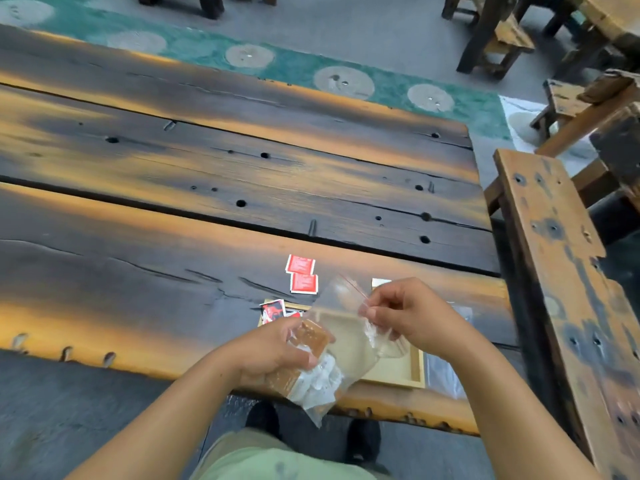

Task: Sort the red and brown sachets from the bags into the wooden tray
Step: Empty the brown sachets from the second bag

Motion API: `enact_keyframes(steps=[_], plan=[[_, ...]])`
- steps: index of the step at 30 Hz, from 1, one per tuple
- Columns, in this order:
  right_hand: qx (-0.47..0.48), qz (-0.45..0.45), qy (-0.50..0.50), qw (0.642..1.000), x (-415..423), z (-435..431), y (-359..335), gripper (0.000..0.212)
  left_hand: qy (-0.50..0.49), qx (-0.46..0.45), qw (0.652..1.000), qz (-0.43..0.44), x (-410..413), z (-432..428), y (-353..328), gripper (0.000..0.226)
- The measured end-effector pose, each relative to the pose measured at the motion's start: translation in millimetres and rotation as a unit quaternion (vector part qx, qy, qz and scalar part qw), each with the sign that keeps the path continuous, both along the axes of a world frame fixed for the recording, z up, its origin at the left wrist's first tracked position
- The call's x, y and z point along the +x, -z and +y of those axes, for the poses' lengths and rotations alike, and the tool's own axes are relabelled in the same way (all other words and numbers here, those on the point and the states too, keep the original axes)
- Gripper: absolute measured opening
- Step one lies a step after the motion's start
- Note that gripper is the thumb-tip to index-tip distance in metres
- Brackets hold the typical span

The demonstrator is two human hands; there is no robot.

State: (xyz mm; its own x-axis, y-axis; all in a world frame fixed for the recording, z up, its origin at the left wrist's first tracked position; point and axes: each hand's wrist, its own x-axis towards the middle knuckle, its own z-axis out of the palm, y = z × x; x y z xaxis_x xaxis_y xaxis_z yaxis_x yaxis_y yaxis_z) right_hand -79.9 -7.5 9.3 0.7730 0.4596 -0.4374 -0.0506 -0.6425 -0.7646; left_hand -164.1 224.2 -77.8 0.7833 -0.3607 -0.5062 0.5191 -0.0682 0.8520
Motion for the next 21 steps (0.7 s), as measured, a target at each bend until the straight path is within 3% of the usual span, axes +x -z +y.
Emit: enact_keyframes(steps=[3, 5, 9, 11, 13, 15, 18, 21], plan=[[-0.031, 0.054, -0.016, 0.998, -13.0, 1.5, 0.0, 0.019, 0.016, 0.057, 0.998, -0.016, 7.9, 9.5, 12.8, 0.033], [-0.012, 0.096, -0.006, 0.995, -24.3, 3.1, 0.2, 0.016, 0.028, 0.152, 0.986, -0.058, 14.0, 11.8, 20.0, 0.032], [0.022, 0.080, 0.034, 0.996, -37.7, 5.3, 5.0, 0.012, 0.021, 0.247, 0.963, -0.105, 18.2, -4.1, 22.2, 0.037], [0.036, 0.082, 0.047, 0.995, -42.4, 6.6, 9.5, 0.011, 0.016, 0.360, 0.916, -0.178, 15.3, -19.6, 17.3, 0.050], [0.031, 0.072, 0.050, 0.996, -46.6, 6.5, 14.0, 0.014, -0.054, 0.410, 0.874, -0.256, 8.6, -39.8, -1.9, 0.035], [0.020, 0.048, 0.052, 0.997, -48.2, 3.4, 16.9, 0.019, -0.131, 0.335, 0.897, -0.258, 3.0, -60.3, -24.1, 0.010], [0.013, 0.009, 0.034, 0.999, -53.0, -2.4, 16.1, 0.022, -0.148, 0.097, 0.978, -0.112, 1.1, -80.0, -41.6, 0.030], [-0.005, -0.036, 0.016, 0.999, -58.6, -6.5, 16.2, 0.020, -0.141, 0.028, 0.986, -0.089, 2.3, -87.0, -42.4, 0.035]])
